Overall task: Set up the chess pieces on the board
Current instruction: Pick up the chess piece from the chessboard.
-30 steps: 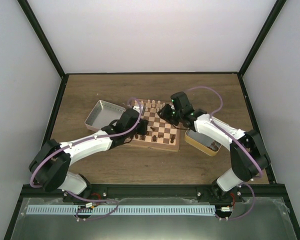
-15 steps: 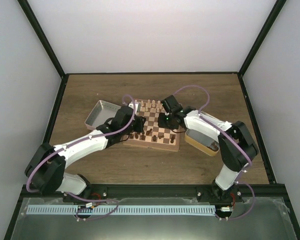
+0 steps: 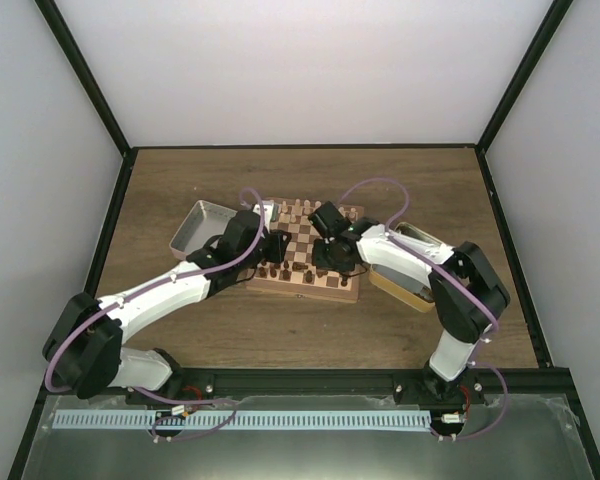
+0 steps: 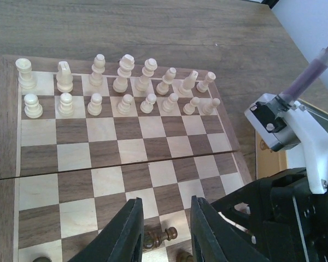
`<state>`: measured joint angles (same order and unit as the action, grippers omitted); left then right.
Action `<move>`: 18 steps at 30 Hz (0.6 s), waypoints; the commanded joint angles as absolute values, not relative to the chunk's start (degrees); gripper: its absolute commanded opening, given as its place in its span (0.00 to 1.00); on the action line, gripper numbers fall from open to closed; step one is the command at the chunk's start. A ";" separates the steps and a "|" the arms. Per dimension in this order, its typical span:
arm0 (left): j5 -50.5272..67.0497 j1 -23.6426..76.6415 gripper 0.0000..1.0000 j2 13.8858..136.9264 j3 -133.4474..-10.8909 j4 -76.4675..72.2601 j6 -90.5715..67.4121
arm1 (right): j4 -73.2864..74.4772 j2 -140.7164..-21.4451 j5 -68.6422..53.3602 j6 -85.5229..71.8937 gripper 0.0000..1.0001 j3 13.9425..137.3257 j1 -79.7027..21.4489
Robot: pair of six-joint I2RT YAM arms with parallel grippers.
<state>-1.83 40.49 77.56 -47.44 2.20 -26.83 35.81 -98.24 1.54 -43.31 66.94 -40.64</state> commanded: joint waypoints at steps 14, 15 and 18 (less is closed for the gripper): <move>-0.53 39.98 0.27 74.56 -45.49 0.62 -26.87 | 39.57 -100.49 5.56 -50.62 0.30 68.21 -42.98; -0.52 39.94 0.27 74.53 -45.47 0.62 -26.89 | 39.17 -100.65 5.21 -50.60 0.31 68.20 -42.98; -0.61 39.83 0.28 74.44 -45.46 0.66 -26.81 | 37.94 -101.24 3.36 -50.54 0.31 68.54 -42.98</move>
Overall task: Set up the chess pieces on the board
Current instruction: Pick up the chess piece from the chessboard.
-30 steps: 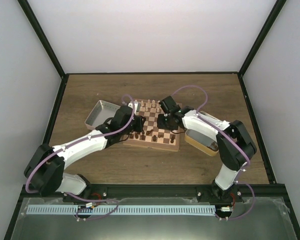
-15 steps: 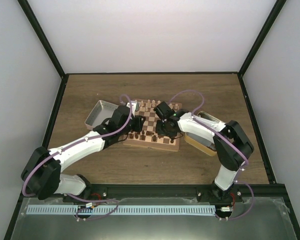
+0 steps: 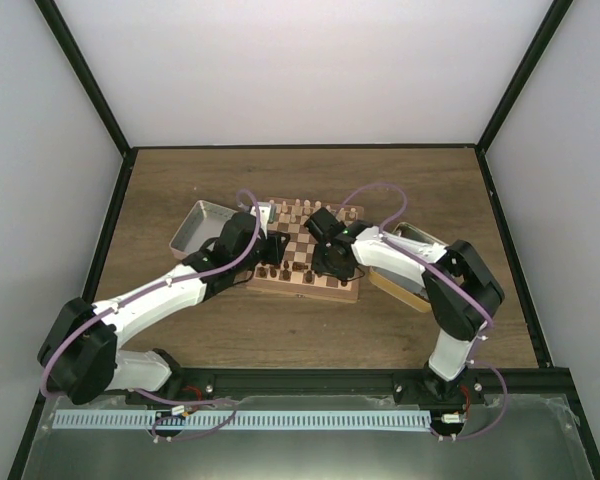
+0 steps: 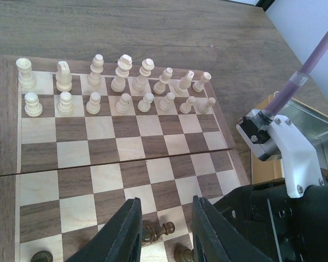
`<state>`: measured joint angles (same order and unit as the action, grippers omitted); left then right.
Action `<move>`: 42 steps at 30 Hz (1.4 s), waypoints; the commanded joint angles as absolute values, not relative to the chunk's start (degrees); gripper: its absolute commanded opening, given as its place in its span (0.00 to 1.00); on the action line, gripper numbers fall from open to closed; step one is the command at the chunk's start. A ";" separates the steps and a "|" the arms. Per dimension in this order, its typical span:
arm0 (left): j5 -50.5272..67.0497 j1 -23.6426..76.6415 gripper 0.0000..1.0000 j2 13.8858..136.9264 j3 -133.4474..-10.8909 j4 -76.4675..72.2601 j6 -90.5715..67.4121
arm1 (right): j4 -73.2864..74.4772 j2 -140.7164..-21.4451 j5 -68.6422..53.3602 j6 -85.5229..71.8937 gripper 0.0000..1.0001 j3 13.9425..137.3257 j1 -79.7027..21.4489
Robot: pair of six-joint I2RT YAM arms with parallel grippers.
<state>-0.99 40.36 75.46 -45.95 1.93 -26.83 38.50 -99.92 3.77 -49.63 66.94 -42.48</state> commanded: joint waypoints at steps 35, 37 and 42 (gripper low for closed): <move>7.82 39.66 0.40 70.62 -41.88 2.05 -28.60 | 20.51 -86.12 -4.79 -61.62 0.30 51.25 -40.10; 9.29 39.72 0.42 70.94 -41.77 2.15 -29.18 | 18.54 -85.58 -5.67 -64.86 0.30 49.36 -39.99; 13.88 40.04 0.47 72.20 -41.22 1.62 -30.11 | 13.57 -85.44 -7.05 -71.27 0.30 45.94 -39.86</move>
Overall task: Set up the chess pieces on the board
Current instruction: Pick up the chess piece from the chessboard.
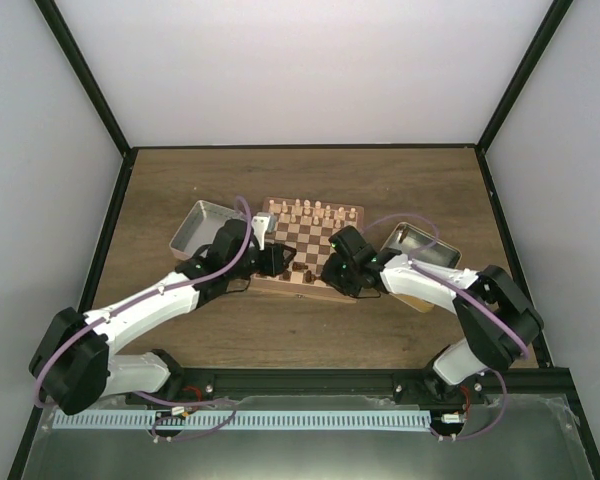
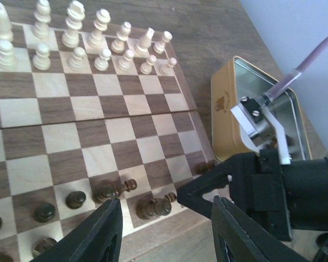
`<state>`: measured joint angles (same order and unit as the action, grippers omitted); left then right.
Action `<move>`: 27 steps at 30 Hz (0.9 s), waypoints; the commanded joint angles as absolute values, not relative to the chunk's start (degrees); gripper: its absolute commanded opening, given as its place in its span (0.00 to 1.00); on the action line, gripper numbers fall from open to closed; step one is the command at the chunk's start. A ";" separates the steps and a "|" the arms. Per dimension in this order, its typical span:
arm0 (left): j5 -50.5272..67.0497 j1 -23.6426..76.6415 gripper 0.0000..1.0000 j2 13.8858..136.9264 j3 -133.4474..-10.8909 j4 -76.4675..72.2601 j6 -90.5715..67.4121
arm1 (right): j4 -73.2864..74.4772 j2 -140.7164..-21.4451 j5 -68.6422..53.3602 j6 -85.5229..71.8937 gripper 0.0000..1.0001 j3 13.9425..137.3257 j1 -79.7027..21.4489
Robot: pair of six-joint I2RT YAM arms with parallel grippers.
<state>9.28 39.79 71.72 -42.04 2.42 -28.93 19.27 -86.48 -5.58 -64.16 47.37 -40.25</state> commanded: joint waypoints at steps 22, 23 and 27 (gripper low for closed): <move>19.49 42.03 0.42 80.68 -41.86 -0.94 -32.25 | 9.56 -87.14 -8.22 -80.28 0.28 42.88 -39.64; 19.40 42.21 0.41 80.84 -41.89 -1.11 -32.30 | 9.36 -87.18 -8.66 -80.75 0.28 42.68 -39.64; 18.91 42.61 0.41 81.57 -42.01 -1.79 -32.26 | 8.13 -87.35 -9.53 -82.60 0.26 41.67 -39.64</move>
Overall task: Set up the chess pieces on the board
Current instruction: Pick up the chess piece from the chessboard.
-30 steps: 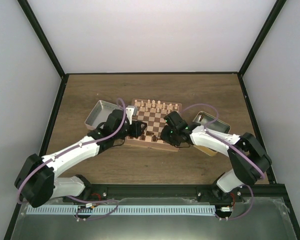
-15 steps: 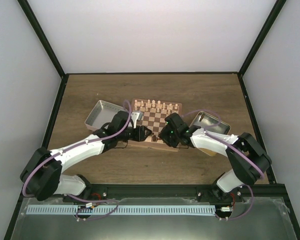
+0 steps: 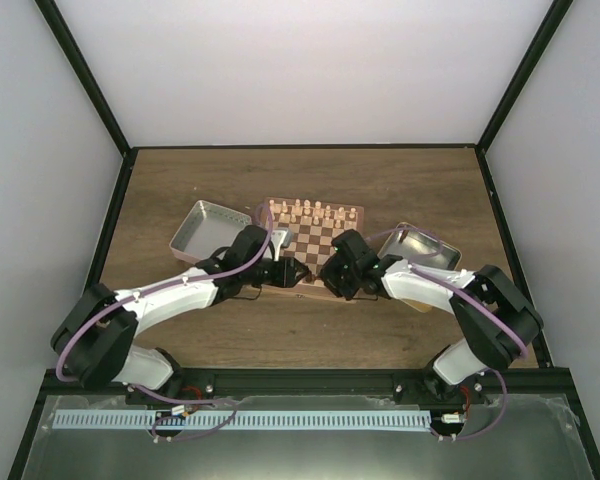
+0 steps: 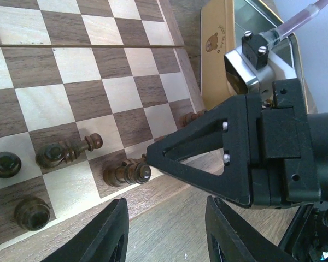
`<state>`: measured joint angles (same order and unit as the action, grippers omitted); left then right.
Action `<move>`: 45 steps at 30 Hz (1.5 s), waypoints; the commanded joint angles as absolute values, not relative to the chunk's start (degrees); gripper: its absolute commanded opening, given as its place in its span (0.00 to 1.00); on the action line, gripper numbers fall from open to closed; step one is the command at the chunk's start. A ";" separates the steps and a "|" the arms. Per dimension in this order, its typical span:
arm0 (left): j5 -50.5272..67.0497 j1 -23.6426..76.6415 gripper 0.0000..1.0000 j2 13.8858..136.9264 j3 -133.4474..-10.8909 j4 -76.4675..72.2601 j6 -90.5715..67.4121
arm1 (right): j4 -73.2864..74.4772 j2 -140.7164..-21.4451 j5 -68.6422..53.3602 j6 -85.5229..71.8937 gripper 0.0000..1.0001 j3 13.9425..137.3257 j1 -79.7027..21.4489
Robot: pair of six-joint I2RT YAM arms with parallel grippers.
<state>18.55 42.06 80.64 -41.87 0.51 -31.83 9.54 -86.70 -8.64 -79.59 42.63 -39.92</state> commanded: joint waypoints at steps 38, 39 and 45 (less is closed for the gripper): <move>17.05 44.03 0.34 89.75 -46.84 -0.92 -29.86 | 10.31 -90.16 -5.50 -78.77 0.09 46.56 -39.48; 17.06 44.00 0.34 90.13 -47.11 -0.64 -29.78 | 10.21 -90.15 -5.65 -78.69 0.09 46.56 -39.49; 16.21 44.03 0.31 91.18 -48.34 -0.14 -29.15 | 9.97 -90.01 -5.93 -78.01 0.09 46.53 -39.47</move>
